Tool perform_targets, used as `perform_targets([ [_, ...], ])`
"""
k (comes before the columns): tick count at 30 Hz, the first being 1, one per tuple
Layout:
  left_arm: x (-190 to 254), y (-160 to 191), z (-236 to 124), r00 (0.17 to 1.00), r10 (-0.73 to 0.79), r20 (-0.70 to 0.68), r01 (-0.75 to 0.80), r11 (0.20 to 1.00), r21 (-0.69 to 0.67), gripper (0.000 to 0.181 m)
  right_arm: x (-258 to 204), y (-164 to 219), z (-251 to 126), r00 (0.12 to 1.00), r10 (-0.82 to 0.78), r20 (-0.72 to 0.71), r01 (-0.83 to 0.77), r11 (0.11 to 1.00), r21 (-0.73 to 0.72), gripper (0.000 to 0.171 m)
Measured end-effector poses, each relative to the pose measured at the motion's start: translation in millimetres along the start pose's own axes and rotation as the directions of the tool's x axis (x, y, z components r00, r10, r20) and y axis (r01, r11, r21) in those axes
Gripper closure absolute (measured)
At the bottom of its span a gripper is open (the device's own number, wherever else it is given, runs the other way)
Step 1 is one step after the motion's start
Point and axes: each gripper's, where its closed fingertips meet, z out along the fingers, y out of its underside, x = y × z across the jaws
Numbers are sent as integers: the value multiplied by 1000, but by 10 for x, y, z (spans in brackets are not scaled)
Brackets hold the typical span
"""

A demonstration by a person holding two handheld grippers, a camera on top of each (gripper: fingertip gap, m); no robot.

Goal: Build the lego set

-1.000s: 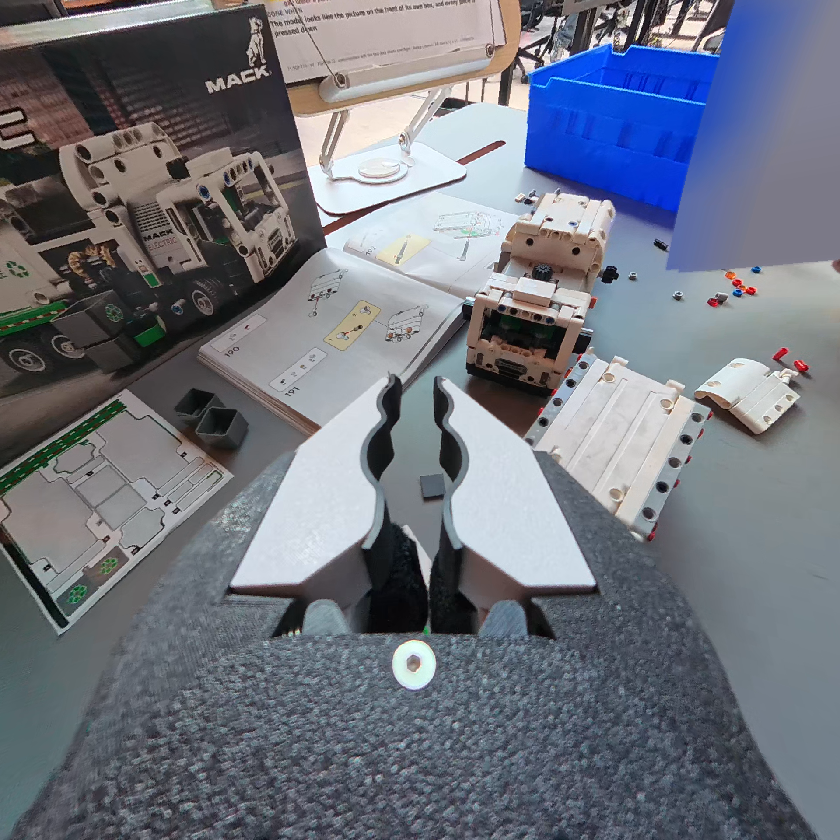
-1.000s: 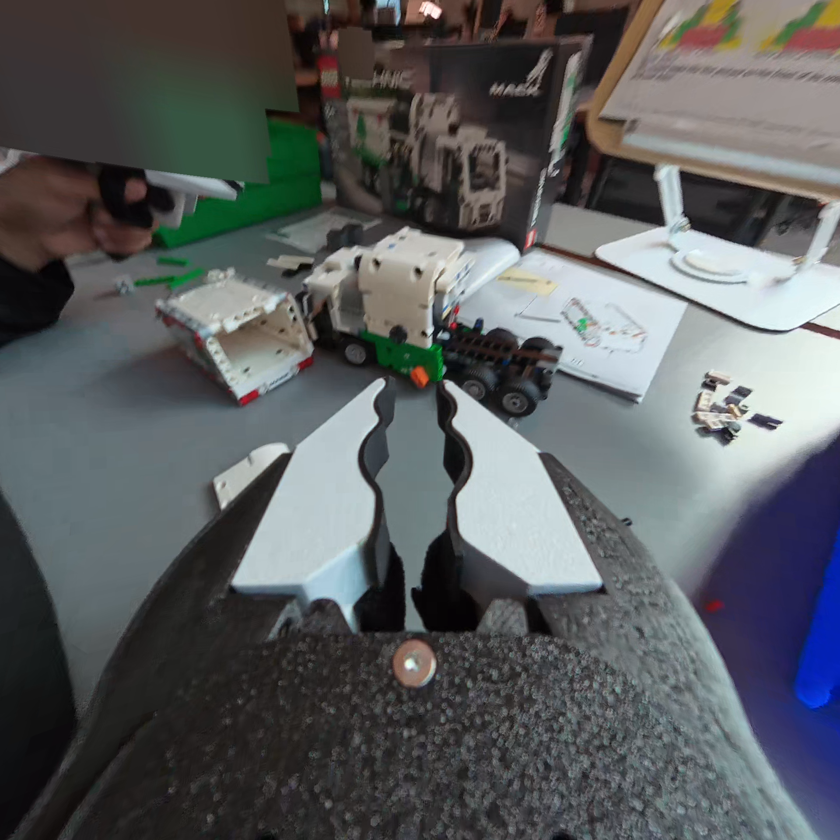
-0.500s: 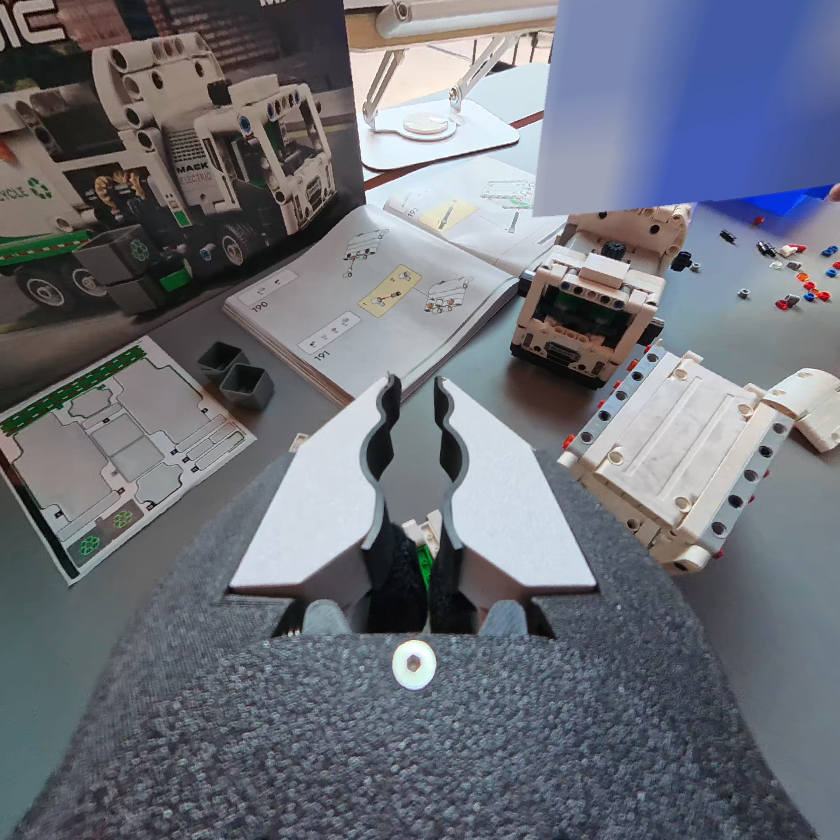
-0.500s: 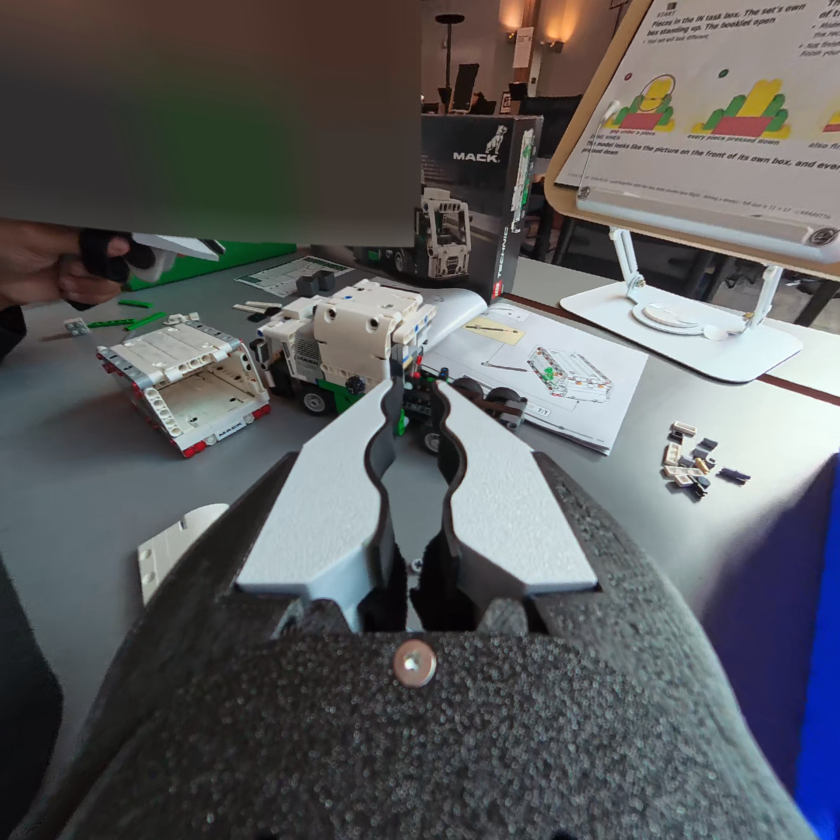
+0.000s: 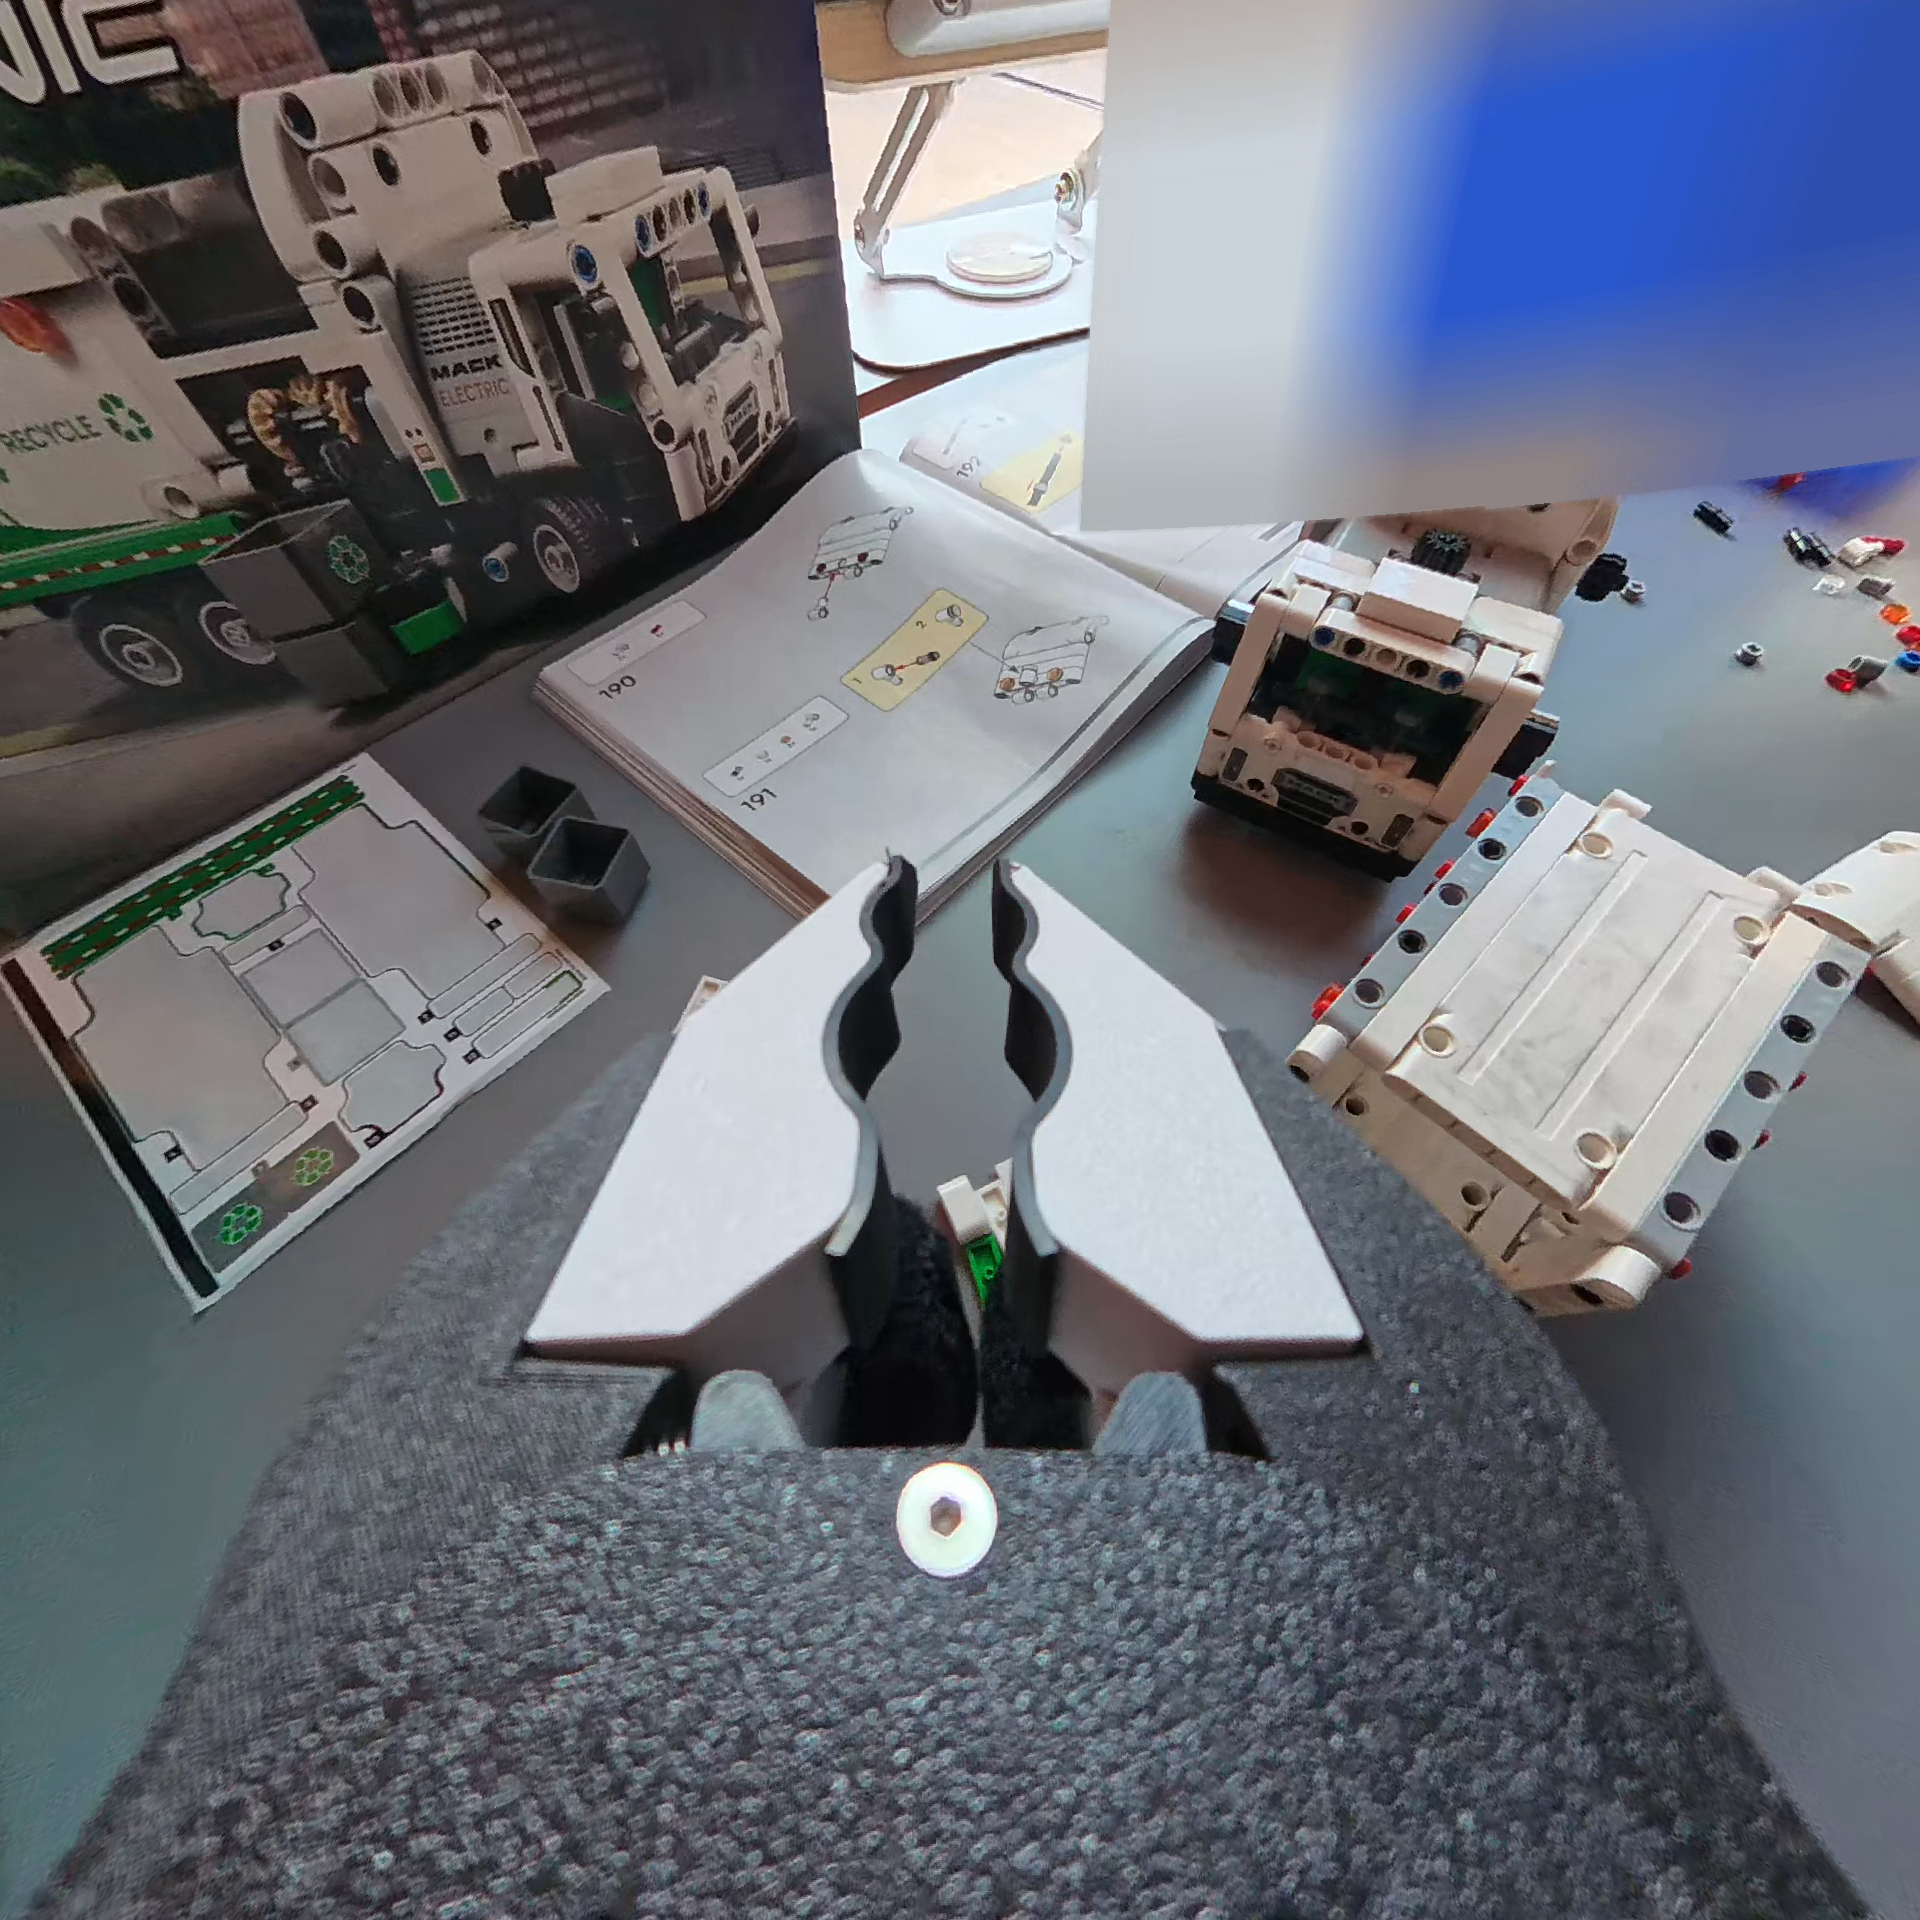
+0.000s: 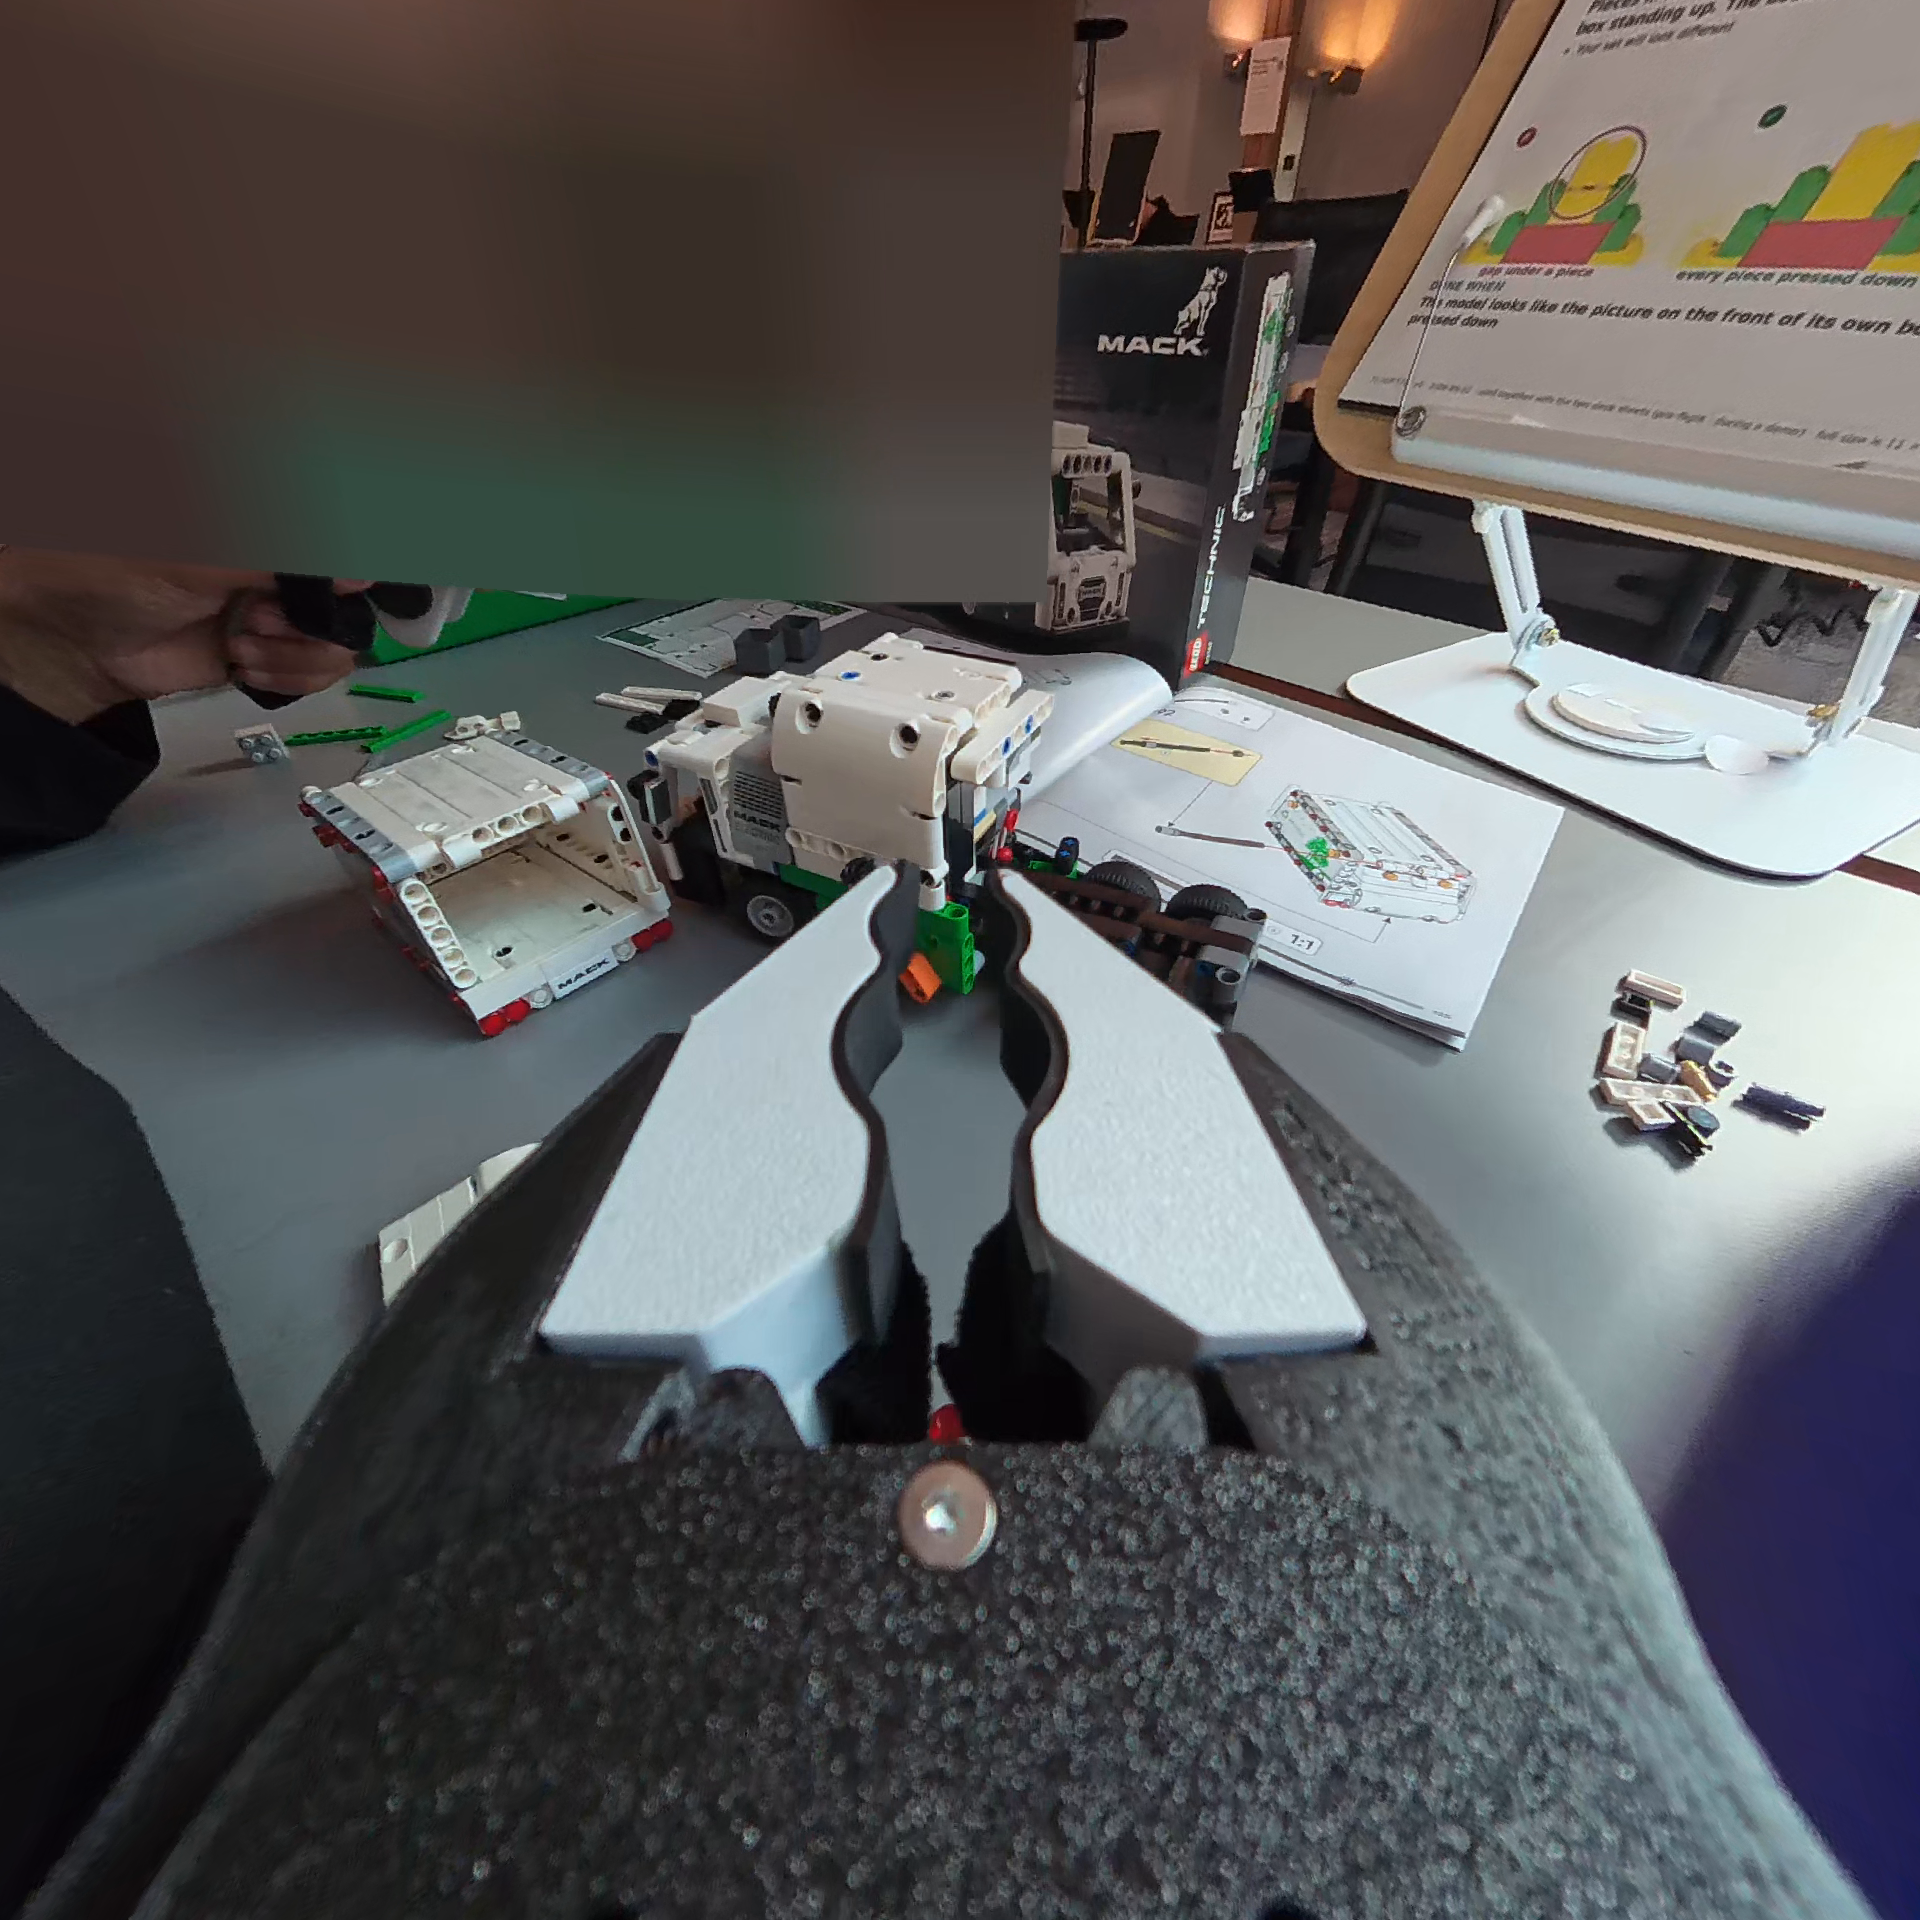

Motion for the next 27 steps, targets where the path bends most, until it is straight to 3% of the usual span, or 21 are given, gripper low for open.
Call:
perform_targets([
  [19,21,4,3,1000,11,-2,-11,1000,-6,169,-37,88,39,999,-40,-1,39,998,-55,165],
  [27,150,-123,-75,999,25,-33,-24,999,42,169,-226,125,51,997,-2,78,8,997,-77,155],
])
